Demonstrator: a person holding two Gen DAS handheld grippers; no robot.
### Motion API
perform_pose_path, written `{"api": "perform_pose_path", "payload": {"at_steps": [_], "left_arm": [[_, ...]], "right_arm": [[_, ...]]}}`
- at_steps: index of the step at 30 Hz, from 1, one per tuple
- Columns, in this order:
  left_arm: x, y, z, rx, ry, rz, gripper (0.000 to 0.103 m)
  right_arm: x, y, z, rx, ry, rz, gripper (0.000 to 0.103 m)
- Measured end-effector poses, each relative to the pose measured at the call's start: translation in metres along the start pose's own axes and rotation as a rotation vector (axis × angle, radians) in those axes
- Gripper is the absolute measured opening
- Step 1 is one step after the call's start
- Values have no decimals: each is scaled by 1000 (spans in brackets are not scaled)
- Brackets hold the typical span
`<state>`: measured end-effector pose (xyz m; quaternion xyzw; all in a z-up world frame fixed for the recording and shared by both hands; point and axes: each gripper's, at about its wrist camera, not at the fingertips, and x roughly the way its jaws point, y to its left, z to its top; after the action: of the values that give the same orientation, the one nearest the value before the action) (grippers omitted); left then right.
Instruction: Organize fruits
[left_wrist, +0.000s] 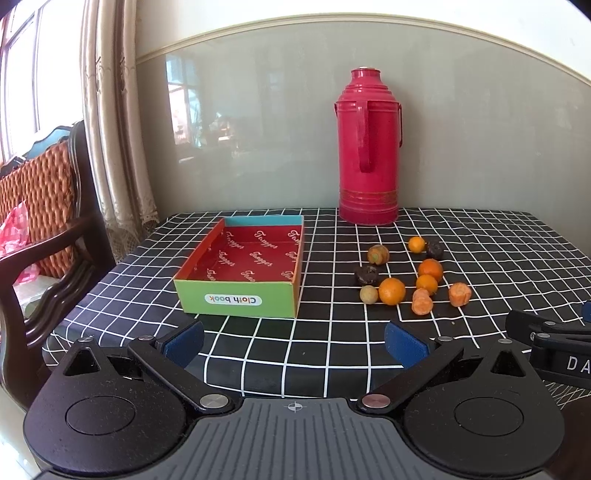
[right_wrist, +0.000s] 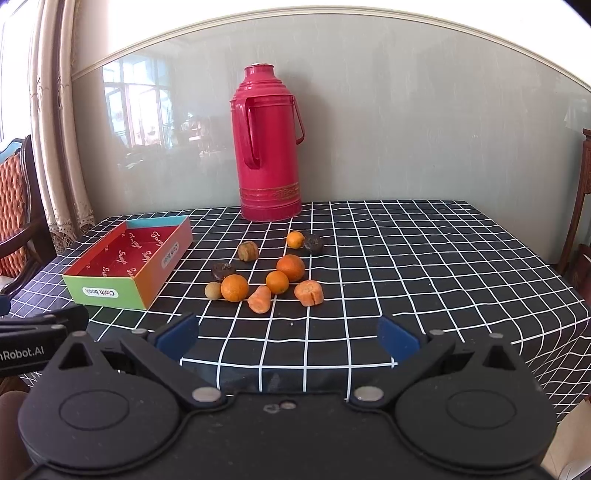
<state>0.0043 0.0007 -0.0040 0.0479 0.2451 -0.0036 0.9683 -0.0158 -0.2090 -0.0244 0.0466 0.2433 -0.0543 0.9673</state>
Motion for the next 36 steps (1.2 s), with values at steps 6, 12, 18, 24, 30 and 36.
{"api": "perform_pose_path", "payload": {"at_steps": [6, 12, 18, 24, 30, 36], "left_arm": [[0, -1, 0, -1, 0, 0, 103], [1, -1, -1, -3, 4, -1, 103], [0, 0, -1, -5, 3, 0, 103], [2, 0, -2, -8, 4, 1, 103], [2, 0, -1, -7, 4, 0, 103], [3, 0, -1, -6, 3, -1, 103]], "right_arm": [[0, 0, 0, 1, 1, -2, 97], [0, 0, 0, 2, 5, 0, 97], [0, 1, 0, -1, 4, -1, 97], [0, 0, 0, -2, 6, 2, 97], [1, 0, -1, -2, 4, 1, 97], [0, -1, -1, -1, 5, -4, 97]]}}
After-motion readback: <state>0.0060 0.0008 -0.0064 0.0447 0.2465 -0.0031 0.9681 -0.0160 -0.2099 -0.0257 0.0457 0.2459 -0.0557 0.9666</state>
